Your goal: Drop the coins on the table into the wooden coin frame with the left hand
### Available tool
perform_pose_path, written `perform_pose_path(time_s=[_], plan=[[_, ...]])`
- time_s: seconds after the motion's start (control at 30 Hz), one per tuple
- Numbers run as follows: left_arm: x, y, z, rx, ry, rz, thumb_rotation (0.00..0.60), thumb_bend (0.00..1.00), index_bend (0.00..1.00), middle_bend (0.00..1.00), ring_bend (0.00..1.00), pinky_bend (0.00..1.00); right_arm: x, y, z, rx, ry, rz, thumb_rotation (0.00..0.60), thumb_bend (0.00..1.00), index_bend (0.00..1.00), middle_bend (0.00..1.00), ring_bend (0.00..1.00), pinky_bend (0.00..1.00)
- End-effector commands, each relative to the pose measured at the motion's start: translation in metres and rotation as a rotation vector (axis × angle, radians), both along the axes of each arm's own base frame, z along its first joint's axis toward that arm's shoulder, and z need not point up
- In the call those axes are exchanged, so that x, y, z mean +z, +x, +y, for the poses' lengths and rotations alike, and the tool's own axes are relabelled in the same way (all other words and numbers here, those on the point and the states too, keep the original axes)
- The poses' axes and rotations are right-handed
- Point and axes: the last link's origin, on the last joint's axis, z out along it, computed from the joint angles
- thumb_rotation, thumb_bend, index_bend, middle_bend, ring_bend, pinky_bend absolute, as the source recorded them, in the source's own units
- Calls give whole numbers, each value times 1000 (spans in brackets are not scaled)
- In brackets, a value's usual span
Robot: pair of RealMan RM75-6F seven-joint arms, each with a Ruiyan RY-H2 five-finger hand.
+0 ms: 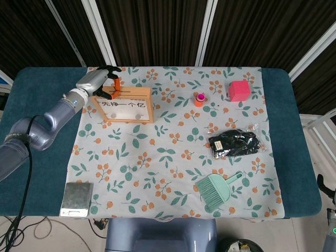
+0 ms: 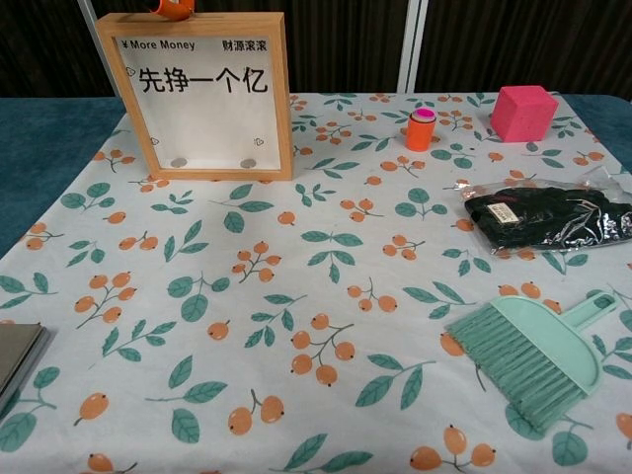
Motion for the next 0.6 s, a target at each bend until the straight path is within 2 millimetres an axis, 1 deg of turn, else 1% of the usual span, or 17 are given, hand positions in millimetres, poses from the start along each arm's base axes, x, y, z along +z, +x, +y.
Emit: perform_pose_path(time_s=[0.03,0.2,0.43,0.6], plan=[[-1,1,0,-3,-1,3,600,519,373,97,0,0,0,0,0,1,-1,1,600,394,169,72,27,0],[-2,5,1,-12,-1,2,600,459,368,95,0,0,0,0,0,0,-2,3,600,395,169,72,27,0],[1,9,1,-28,8,-10,600,421,360,93,0,0,0,0,0,0,-4,2,600,394,169,72,28,0],[1,10,0,-34,9,-13,600,364,341,89,0,0,0,0,0,0,-5,2,600,395,169,72,27,0]])
